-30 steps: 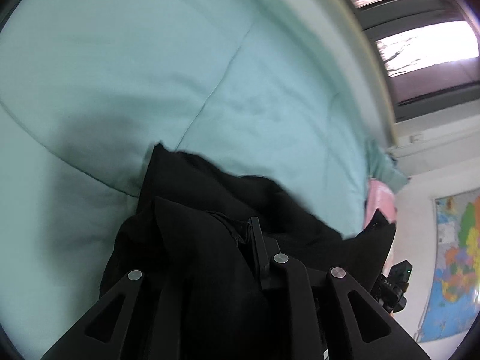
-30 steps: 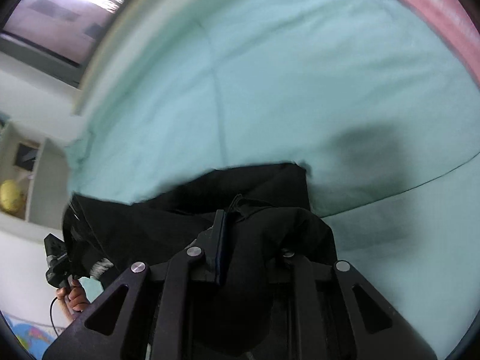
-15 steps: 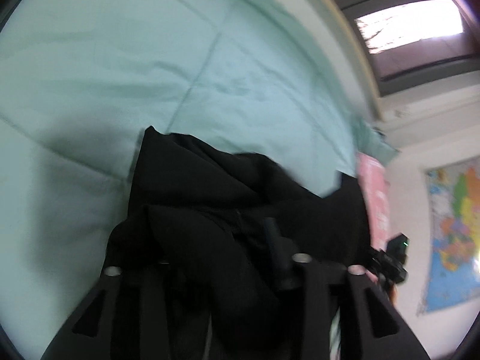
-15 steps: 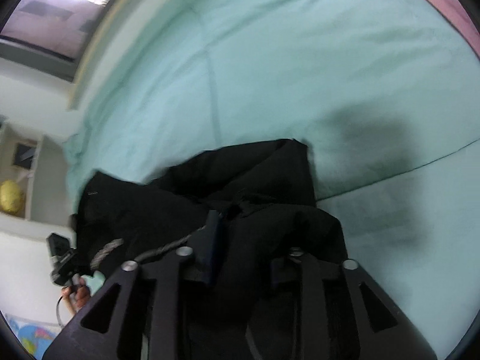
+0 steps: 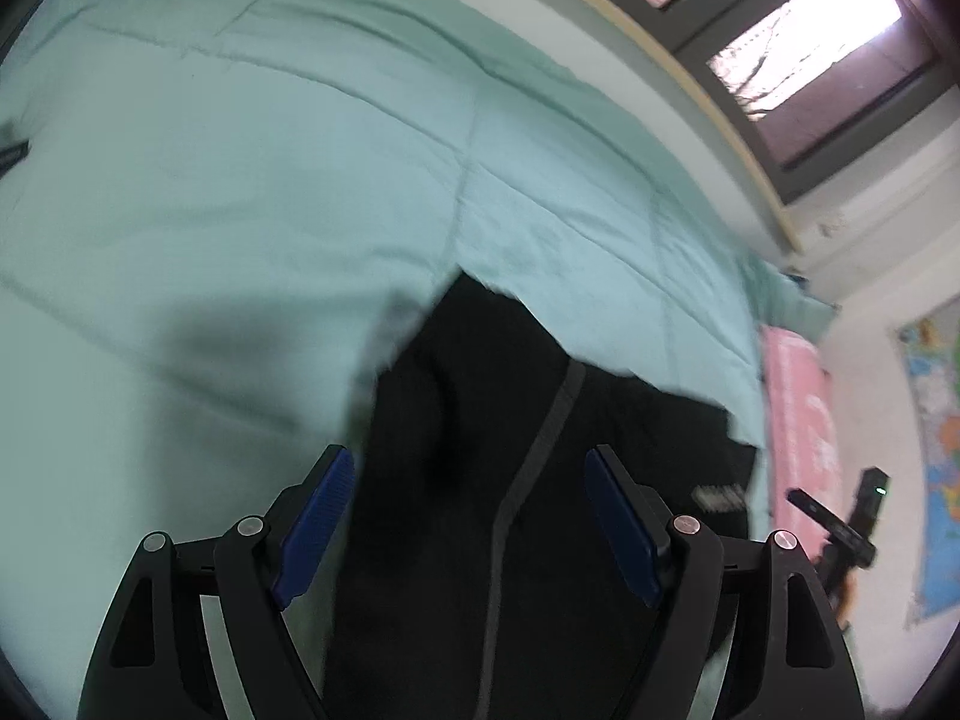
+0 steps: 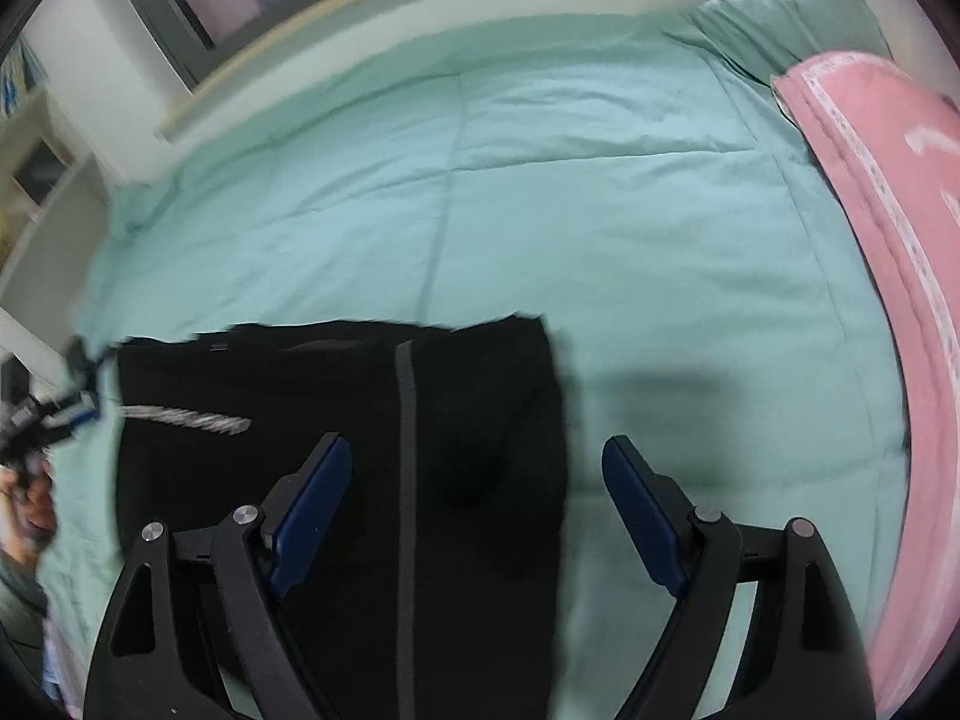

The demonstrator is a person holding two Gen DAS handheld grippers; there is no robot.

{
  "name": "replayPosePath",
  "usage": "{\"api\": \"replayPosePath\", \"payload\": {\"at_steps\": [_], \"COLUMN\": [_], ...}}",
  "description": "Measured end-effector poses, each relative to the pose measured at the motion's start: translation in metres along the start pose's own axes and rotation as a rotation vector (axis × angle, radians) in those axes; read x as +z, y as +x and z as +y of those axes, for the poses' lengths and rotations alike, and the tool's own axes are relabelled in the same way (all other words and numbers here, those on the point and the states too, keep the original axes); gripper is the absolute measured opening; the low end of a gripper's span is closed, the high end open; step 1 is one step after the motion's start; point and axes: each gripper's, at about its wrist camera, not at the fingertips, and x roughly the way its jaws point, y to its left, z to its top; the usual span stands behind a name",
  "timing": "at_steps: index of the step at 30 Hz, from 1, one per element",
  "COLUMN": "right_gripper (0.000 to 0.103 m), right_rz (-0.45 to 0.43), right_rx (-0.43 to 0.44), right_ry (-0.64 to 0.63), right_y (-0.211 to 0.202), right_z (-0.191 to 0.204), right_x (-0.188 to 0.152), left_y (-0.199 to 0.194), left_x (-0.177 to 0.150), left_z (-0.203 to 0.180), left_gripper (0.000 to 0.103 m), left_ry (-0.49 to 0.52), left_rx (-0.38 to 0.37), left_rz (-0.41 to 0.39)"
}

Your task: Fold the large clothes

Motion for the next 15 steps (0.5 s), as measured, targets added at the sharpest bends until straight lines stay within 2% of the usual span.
{"api": "replayPosePath", "payload": {"at_steps": [2, 3, 7, 9, 11, 12, 13, 14, 15], "right_gripper": [0.088, 0.088, 0.088, 0.088, 0.088, 0.086, 0.065, 0.032, 0.028], "right_rz": [0.023, 0.038, 0.066, 0.081, 0.099, 0.110, 0.118, 0.110, 0.107], "right_rx": [0.008, 0.008, 0.019, 0.031, 0.072, 0.091, 0.115, 0.140, 0.143], "right_ry": [-0.013, -0.013, -0.013, 0.000, 0.020, 0.030, 0.033, 0.016, -0.014], "right_y": [0.021, 0.034, 0.058, 0.073, 0.087, 0.093, 0.097, 0.097, 0.096], "right_z": [-0.012, -0.017, -0.042, -0.051, -0.055, -0.057, -0.056, -0.052, -0.045], "right_x": [0.007, 0.012, 0.017, 0.022, 0.025, 0.025, 0.025, 0.025, 0.024], "left_y": [0.018, 0.030, 0.063, 0.076, 0.084, 0.085, 0.083, 0.080, 0.075], "left_x": [0.012, 0.019, 0.031, 0.030, 0.029, 0.028, 0.026, 0.024, 0.021], "left_z": [0.003, 0.008, 0.019, 0.022, 0.022, 0.022, 0.020, 0.018, 0.016], "left_gripper": [0.080, 0.080, 0.080, 0.080, 0.079, 0.068, 0.052, 0.018, 0.016], "left_ry": [-0.004, -0.017, -0.034, -0.025, -0.021, -0.018, -0.011, 0.002, 0.019], "left_rx": [0.014, -0.002, -0.090, -0.179, -0.183, -0.184, -0.188, -0.175, -0.160], "left_rz": [-0.001, 0.014, 0.097, 0.150, 0.157, 0.150, 0.138, 0.138, 0.131]}}
